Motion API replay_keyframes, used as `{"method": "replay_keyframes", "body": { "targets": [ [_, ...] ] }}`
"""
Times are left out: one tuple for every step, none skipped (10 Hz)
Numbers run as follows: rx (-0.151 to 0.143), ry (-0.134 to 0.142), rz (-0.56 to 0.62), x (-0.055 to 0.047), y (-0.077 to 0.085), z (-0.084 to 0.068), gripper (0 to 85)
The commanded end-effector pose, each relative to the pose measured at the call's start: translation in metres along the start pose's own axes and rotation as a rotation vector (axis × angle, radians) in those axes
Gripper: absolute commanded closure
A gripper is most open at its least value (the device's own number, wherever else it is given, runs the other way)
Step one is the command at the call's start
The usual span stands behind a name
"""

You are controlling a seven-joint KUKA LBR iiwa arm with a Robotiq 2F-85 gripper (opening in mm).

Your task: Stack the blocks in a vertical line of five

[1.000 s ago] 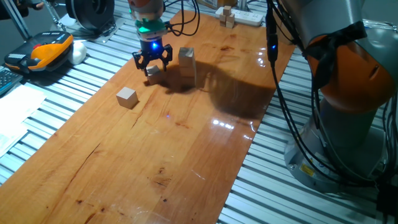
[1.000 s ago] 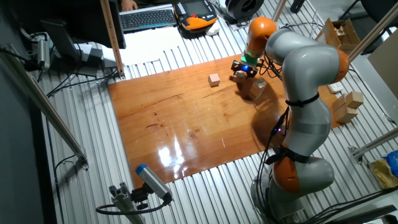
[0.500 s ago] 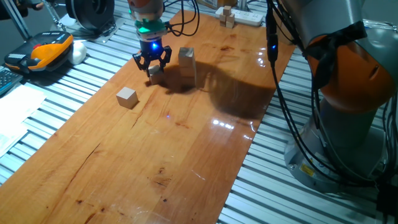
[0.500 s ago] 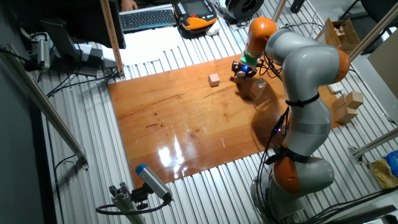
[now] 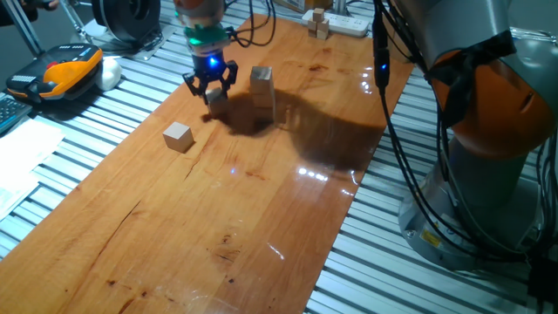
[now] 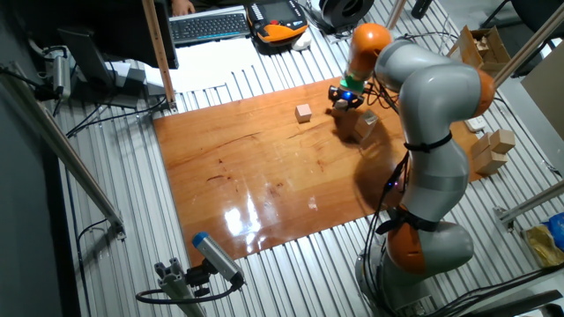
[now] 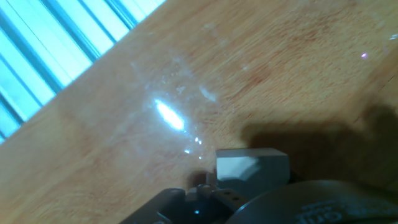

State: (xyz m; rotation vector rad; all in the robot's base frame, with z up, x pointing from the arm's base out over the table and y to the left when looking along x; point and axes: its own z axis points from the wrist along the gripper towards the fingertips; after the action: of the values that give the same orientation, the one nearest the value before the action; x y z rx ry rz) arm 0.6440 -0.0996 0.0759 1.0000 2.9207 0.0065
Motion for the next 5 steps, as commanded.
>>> {"method": "replay_keyframes", "body": {
  "targets": [
    [-0.001,0.0,-0.006,-0.002,0.0,-0.01,85.0],
    [0.007,-0.013,0.005,-0.003,-0.001,-0.016,85.0],
    [-0.006,-0.013,0.018,-0.003,-0.002,-0.023,85.0],
    [-0.026,-0.003,0.022,-0.004,-0.003,-0.032,85.0],
    [-0.064,0.025,0.032,-0.006,-0.005,-0.044,85.0]
  ]
}}
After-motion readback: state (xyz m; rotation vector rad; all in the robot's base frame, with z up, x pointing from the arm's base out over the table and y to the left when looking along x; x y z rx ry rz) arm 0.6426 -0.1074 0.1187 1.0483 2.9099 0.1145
